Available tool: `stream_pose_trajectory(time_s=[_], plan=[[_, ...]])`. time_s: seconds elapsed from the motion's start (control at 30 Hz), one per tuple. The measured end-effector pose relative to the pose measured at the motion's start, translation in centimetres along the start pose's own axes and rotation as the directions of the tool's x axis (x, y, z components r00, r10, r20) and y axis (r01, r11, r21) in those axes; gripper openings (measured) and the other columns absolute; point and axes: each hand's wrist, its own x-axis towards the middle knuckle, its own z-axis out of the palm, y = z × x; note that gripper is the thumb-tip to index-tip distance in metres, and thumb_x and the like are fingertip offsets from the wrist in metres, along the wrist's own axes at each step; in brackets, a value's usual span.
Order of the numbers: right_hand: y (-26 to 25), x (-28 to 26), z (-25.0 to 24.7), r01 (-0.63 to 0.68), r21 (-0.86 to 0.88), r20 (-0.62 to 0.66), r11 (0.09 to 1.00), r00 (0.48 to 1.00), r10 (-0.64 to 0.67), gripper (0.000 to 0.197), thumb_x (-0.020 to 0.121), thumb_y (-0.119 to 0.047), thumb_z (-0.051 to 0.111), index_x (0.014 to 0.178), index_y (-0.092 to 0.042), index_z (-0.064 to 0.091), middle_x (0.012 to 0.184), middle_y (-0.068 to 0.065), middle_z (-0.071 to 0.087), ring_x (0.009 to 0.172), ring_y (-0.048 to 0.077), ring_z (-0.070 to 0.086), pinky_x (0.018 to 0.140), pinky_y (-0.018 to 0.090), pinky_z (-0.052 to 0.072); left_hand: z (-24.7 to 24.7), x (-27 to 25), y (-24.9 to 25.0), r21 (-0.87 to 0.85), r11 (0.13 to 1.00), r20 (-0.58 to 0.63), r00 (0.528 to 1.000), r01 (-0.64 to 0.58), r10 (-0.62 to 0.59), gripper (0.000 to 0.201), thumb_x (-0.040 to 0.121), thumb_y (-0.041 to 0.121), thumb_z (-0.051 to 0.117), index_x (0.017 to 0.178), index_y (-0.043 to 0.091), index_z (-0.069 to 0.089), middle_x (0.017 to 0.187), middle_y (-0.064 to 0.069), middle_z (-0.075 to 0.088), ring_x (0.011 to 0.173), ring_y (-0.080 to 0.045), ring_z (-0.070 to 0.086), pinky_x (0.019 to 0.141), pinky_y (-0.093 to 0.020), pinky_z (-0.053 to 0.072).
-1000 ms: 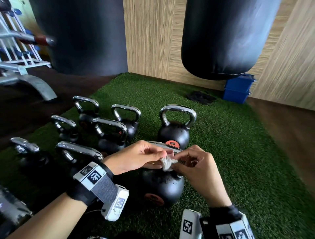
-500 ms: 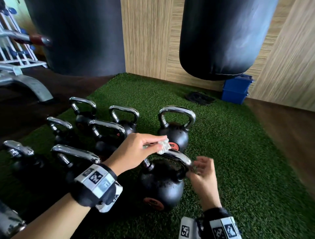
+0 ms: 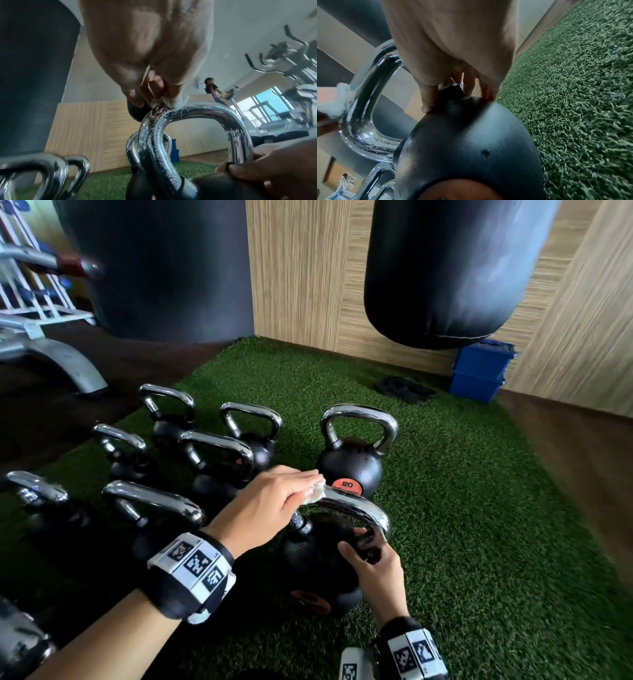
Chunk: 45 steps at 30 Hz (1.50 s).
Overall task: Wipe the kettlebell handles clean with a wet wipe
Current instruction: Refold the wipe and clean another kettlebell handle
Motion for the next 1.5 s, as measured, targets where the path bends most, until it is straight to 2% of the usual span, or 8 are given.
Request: stream_pose_trajectory(time_s=[0.23,0.5,0.7,0.83,0.97,1.1,1.23,1.5], plan=[[0.2,-0.3,0.0,0.008,-0.041,0.009,0.999,1.000,-0.007,0.035,0.076,-0.052,0.081,0.096,-0.026,0.068,0.094,-0.006,0.074,0.091,0.015,0.071,0.086,0.046,0.058,-0.4,-2.3,-4.1,-0.208,0.884,0.055,0.907,0.419,-0.418,0.031,0.106,0.024,0.053,0.133,0.032,0.068,0.123,0.021,0.071,0.112,-0.003,0.067,0.100,-0.027,0.052],[0.3,0.0,-0.1,0.004,-0.054,0.022,0.999,1.000,-0.003,0.037,0.077,-0.048,0.082,0.107,-0.030,0.068,0.099,-0.007,0.074,0.094,0.015,0.070,0.088,0.045,0.058,2.6,-4.2,-5.6,-0.494,0.756,0.023,0.876,0.429,-0.482,0.035,0.104,0.010,0.056,0.130,0.031,0.065,0.115,0.029,0.072,0.110,0.005,0.063,0.095,-0.006,0.042],[0.3,-0.1,-0.2,-0.008,-0.053,-0.003,0.999,1.000,0.008,0.040,0.073,-0.048,0.085,0.105,-0.031,0.068,0.097,-0.008,0.073,0.094,0.013,0.070,0.088,0.045,0.058,5.9,-5.7,-5.9,-0.514,0.649,0.131,0.799,0.561,-0.586,0.023,0.098,0.002,0.063,0.102,0.016,0.081,0.102,-0.014,0.079,0.092,-0.016,0.060,0.086,-0.031,0.045],[0.3,-0.7,-0.3,-0.021,0.109,-0.040,0.994,0.999,0.025,0.040,0.069,-0.029,0.092,0.102,-0.030,0.069,0.098,-0.008,0.076,0.098,0.012,0.072,0.091,0.047,0.058,5.5,-6.1,-5.6,-0.537,0.568,0.260,0.763,0.624,-0.592,0.025,0.101,0.022,0.063,0.101,0.042,0.078,0.106,0.013,0.079,0.103,-0.006,0.069,0.091,-0.014,0.048],[-0.2,-0.9,-2.0,0.024,-0.043,-0.015,0.999,1.000,-0.024,0.045,0.067,-0.031,0.092,0.108,-0.025,0.074,0.095,-0.010,0.077,0.094,0.007,0.071,0.088,0.038,0.057,5.4,-6.2,-5.0,-0.500,0.644,0.182,0.797,0.579,-0.576,0.028,0.086,0.058,0.067,0.083,0.031,0.077,0.084,0.009,0.078,0.091,-0.002,0.071,0.081,-0.022,0.047],[-0.9,-1.2,-4.1,0.078,-0.175,0.077,0.981,0.995,-0.065,0.025,0.067,-0.017,0.090,0.089,-0.023,0.078,0.084,-0.007,0.077,0.081,0.009,0.071,0.071,0.020,0.054,6.3,-5.2,-4.4,-0.320,0.773,0.011,0.818,0.548,-0.575,0.026,0.094,0.042,0.070,0.070,0.051,0.071,0.066,0.026,0.071,0.067,0.019,0.063,0.058,-0.006,0.041],[-1.2,-1.9,-4.9,0.161,-0.204,0.152,0.966,0.980,-0.132,0.019,0.071,0.009,0.080,0.084,-0.004,0.076,0.092,0.005,0.074,0.087,0.020,0.069,0.074,0.024,0.053,6.5,-2.5,-4.3,-0.196,0.783,0.041,0.803,0.590,-0.595,0.028,0.096,0.044,0.067,0.071,0.032,0.071,0.069,0.009,0.074,0.071,-0.005,0.068,0.061,-0.021,0.043],[-3.7,-3.7,-2.0,0.485,-0.303,0.339,0.820,0.859,-0.383,0.027,0.072,-0.004,0.069,0.089,-0.020,0.083,0.085,-0.010,0.068,0.088,0.001,0.059,0.076,0.017,0.048,7.0,2.4,-3.0,-0.120,0.895,0.113,0.901,0.431,-0.419,0.032,0.097,0.010,0.063,0.066,0.003,0.061,0.064,-0.014,0.066,0.055,-0.019,0.051,0.056,-0.024,0.033]])
